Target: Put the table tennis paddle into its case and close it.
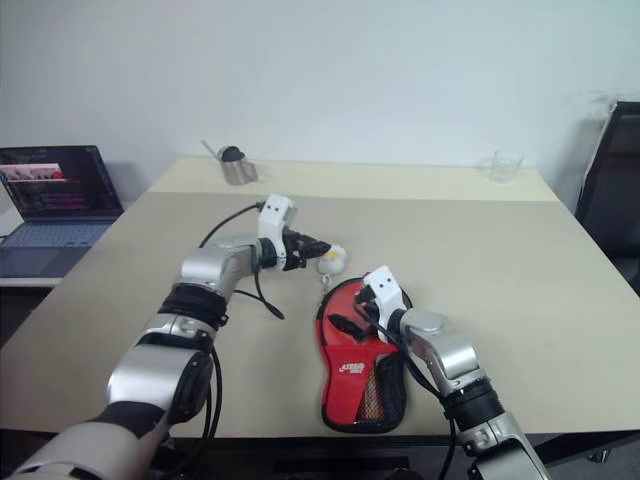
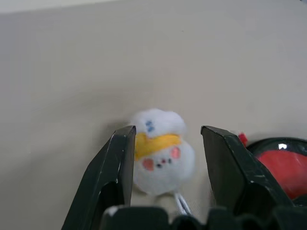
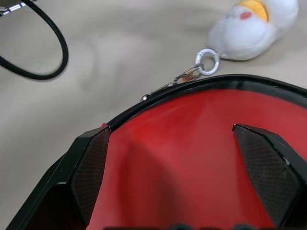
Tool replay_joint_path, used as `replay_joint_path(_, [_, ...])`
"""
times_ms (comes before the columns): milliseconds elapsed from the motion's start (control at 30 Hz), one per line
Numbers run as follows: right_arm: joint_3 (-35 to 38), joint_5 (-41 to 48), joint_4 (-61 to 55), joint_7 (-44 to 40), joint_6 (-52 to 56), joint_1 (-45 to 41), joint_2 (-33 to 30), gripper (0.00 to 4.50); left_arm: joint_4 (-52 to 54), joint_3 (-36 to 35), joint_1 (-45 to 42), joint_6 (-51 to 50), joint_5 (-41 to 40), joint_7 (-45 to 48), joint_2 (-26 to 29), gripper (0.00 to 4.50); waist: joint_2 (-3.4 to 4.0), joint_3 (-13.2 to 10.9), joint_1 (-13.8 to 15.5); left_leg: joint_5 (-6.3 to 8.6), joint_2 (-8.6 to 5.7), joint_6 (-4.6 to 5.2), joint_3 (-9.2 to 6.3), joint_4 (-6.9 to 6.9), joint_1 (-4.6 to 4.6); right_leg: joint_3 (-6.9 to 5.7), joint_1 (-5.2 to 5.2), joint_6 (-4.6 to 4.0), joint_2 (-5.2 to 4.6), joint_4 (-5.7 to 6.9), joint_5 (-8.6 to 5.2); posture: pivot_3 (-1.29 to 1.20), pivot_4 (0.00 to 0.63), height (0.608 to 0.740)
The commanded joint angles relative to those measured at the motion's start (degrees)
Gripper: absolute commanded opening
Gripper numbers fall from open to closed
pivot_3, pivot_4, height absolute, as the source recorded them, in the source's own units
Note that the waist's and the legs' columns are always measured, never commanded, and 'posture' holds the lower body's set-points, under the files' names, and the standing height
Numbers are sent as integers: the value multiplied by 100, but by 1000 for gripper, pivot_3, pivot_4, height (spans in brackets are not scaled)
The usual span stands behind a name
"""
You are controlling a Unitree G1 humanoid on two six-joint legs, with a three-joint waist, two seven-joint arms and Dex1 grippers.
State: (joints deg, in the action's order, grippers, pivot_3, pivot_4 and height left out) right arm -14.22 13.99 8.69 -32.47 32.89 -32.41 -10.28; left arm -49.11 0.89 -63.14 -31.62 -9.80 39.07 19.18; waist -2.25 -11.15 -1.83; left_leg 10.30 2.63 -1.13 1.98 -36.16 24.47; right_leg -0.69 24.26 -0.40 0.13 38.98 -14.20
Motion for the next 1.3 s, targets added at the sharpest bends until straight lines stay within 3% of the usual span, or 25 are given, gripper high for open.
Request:
replay_joint_path(33, [-94, -137, 201, -8, 71, 140, 52, 4473, -239, 39, -211, -9, 136, -110, -157, 2356, 0, 0, 1, 0, 2, 0, 0, 0, -7, -3, -9, 0, 0, 0, 0, 0, 150, 740])
replay_joint_path(333, [-88, -263, 169, -62, 50, 218, 65, 4473, -656, -97, -275, 217, 303, -632, -423, 2356, -3, 3, 8, 0, 3, -1, 0, 1, -17, 1, -16, 0, -1, 2, 0, 0, 150, 740])
replay_joint_path(433, [-113, -280, 131, -79, 65, 245, 51, 4500, -663, -207, -325, 248, 268, -717, -476, 2869, -4, 4, 8, 0, 2, -1, 0, 1, -18, 1, -17, 0, -4, 2, 0, 0, 150, 740])
replay_joint_path(567, [-88, -290, 126, -81, 91, 255, 13, 4500, -674, -266, -314, 190, 327, -878, -455, 4304, -4, 4, 7, 0, 1, -1, 0, 2, -17, 2, -17, 0, -4, 0, 0, 0, 150, 740])
replay_joint_path(600, [-89, -290, 119, -84, 101, 264, 8, 4500, -775, -290, -318, 251, 354, -994, -455, 4446, -4, 4, 7, 0, 0, -1, 0, 3, -17, 2, -16, 0, -4, 0, 0, 0, 150, 740])
replay_joint_path(1167, [-129, -308, -130, -131, 301, 391, -28, 4500, -2481, -449, -841, 1193, 673, -1210, -914, 4446, -17, 14, 12, 0, -3, -2, 4, 4, -19, -4, -19, 0, -4, -1, 0, 0, 150, 740])
replay_joint_path(1300, [-111, -311, -221, -113, 367, 422, -25, 4500, -2610, -425, -859, 1380, 820, -1406, -995, 3611, -19, 15, 12, 0, -4, -2, 3, 4, -22, -3, -21, 0, -5, -1, 0, 0, 150, 740])
